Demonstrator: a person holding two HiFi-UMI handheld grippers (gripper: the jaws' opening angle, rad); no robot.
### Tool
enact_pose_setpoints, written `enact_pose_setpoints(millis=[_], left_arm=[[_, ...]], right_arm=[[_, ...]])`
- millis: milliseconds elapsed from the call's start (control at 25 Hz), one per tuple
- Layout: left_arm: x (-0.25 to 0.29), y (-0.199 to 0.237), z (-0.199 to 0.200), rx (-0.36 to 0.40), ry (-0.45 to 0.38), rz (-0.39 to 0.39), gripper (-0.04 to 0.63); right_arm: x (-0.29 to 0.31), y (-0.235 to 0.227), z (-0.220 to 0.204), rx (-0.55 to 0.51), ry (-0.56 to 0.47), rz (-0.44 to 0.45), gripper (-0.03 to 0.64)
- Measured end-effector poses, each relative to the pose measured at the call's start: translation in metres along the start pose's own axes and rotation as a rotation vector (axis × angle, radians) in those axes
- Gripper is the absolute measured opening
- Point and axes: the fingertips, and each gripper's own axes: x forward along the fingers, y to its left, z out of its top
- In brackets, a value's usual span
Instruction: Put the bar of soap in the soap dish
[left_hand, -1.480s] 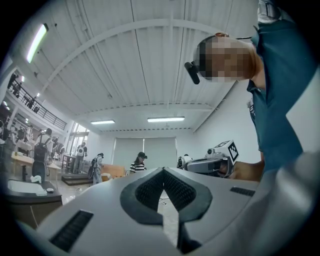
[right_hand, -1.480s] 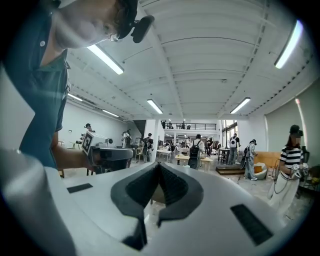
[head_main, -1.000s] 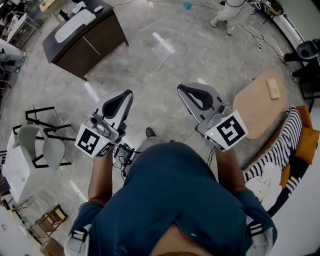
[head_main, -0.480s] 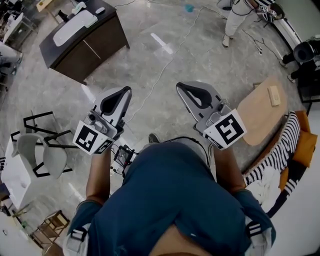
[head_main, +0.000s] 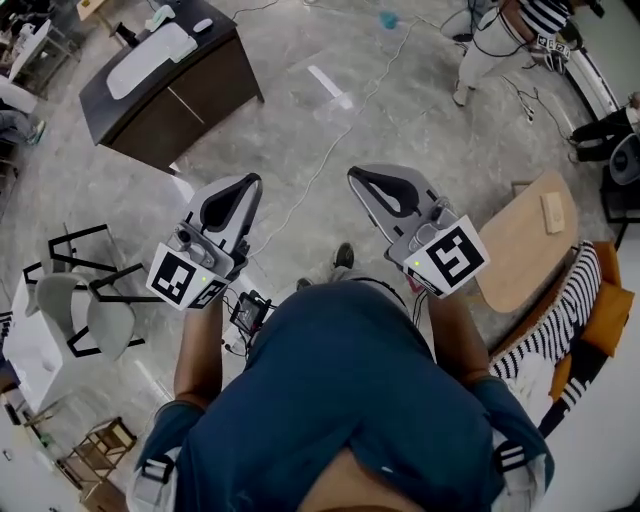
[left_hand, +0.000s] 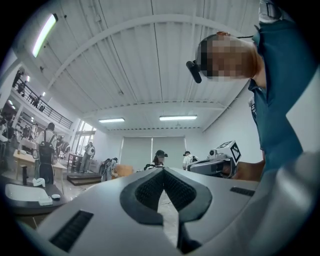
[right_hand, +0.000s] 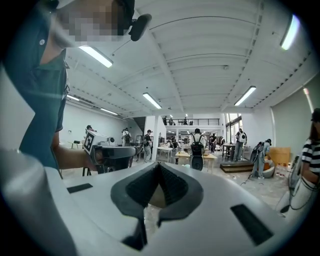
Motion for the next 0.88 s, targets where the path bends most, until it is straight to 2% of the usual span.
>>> enact_pose_setpoints(millis=[400, 640, 880], left_arm=[[0.075, 0.030, 0.000, 0.043, -0.012, 0.079, 0.003], [0.096, 0.053, -0.011, 0.032, 0.018, 0.114, 0.003], [0.105, 0.095, -0.019, 0.017, 0.019, 0.128, 0.003]], right_arm=[[0.015, -0.085, -0.004, -0.009, -0.029, 0.090, 0.014], [0.034, -0.119, -0.010, 0.007, -0.035, 0.116, 0.014], [0.071, -0.141, -0.020, 0.016, -0.021, 0.122, 0.014]])
